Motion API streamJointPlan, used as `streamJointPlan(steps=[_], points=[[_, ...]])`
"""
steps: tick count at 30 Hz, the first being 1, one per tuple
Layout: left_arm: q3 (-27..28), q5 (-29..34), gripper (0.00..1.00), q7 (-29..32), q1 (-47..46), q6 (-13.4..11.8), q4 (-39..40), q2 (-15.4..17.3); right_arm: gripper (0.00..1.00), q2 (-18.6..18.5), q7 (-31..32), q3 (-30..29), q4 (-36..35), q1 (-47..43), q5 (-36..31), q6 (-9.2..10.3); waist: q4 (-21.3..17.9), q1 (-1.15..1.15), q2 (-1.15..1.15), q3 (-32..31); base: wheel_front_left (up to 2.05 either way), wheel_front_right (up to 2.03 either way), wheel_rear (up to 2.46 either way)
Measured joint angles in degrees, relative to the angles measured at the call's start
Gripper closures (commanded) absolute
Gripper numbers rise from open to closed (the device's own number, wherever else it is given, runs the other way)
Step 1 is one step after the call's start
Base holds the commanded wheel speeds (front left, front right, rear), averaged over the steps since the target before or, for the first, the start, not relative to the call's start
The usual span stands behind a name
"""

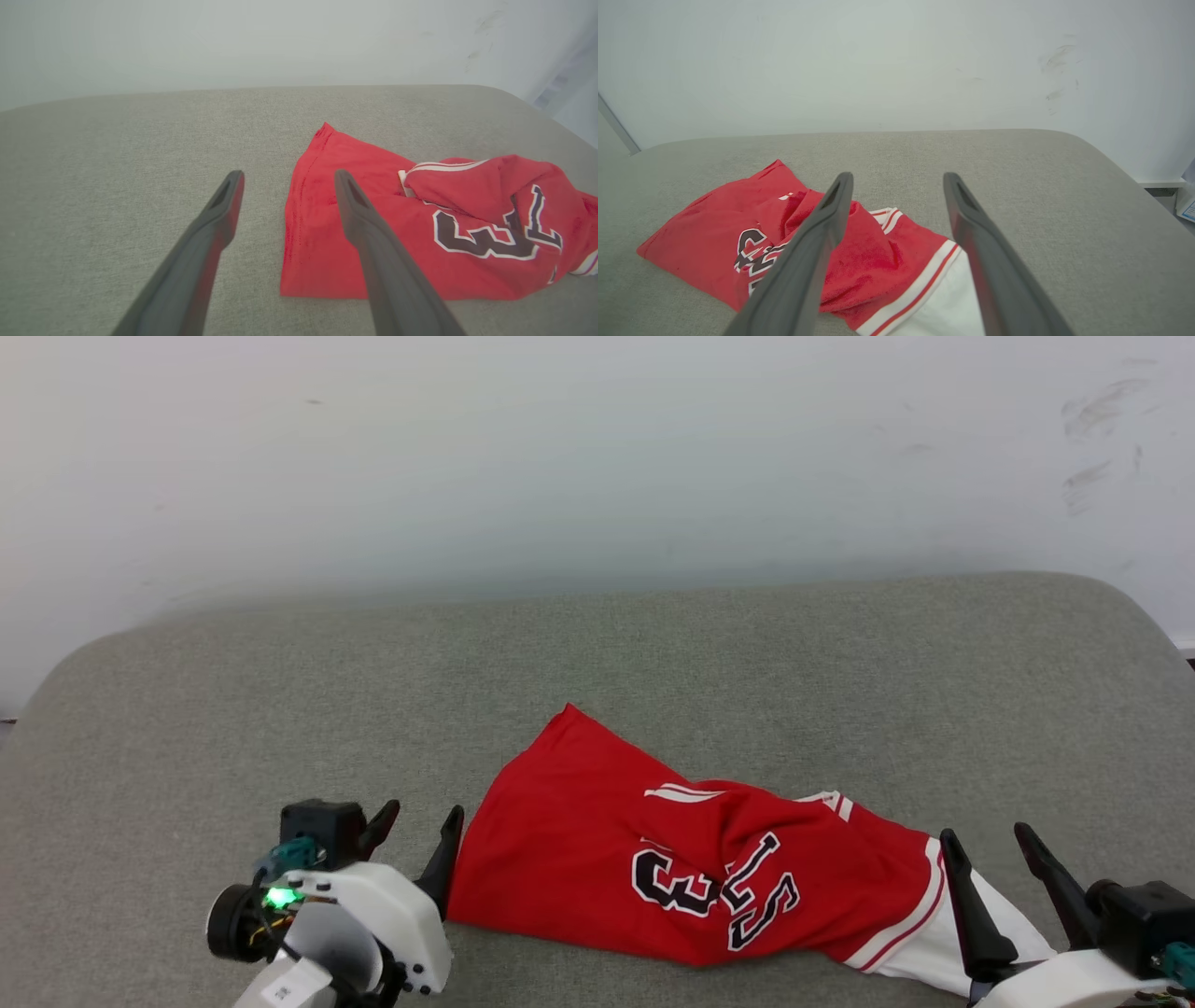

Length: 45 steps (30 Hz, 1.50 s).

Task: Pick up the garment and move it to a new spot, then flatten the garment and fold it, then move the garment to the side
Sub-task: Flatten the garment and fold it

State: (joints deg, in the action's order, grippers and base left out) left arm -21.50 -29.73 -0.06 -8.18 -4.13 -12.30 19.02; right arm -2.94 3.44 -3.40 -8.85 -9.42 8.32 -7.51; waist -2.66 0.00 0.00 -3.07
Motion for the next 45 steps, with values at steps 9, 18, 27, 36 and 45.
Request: streamJointPlan(steps=[9, 18, 27, 36, 45], points=[[-4.4, -4.2, 0.00, 15.1, -12.5, 5.8, -7.1, -2.4, 0.00, 0.0, 1.7, -0.4, -0.9, 0.8, 0.3, 0.00, -3.0, 0.01, 0.00, 2.9, 0.00, 0.00, 0.00], [-8.3, -5.2, 0.00, 29.0, -24.2, 9.2, -17.2, -2.1, 0.00, 0.0, 0.5, -0.5, -1.4, 4.0, 0.8, 0.00, -5.9, 0.01, 0.00, 10.5, 0.00, 0.00, 0.00], [-13.1, -6.9, 0.53, 43.3, -30.0, 11.0, -24.8, -0.9, 0.00, 0.0, -0.9, -0.7, 0.6, 5.6, 2.3, 0.00, -8.2, 0.01, 0.00, 15.1, 0.00, 0.00, 0.00], [-16.3, -6.1, 1.00, 34.9, -29.6, 11.5, -25.2, -0.7, 0.00, 0.0, -1.1, -1.8, 2.0, 6.0, 2.7, 0.00, -6.8, 0.00, 0.00, 14.3, 0.00, 0.00, 0.00], [-13.5, -4.8, 1.00, 24.0, -23.7, 7.3, -18.3, 3.0, 0.00, 0.0, 0.5, -3.6, 1.1, 4.8, 1.4, 0.00, -3.4, 0.01, 0.00, 8.9, 0.00, 0.00, 0.00]])
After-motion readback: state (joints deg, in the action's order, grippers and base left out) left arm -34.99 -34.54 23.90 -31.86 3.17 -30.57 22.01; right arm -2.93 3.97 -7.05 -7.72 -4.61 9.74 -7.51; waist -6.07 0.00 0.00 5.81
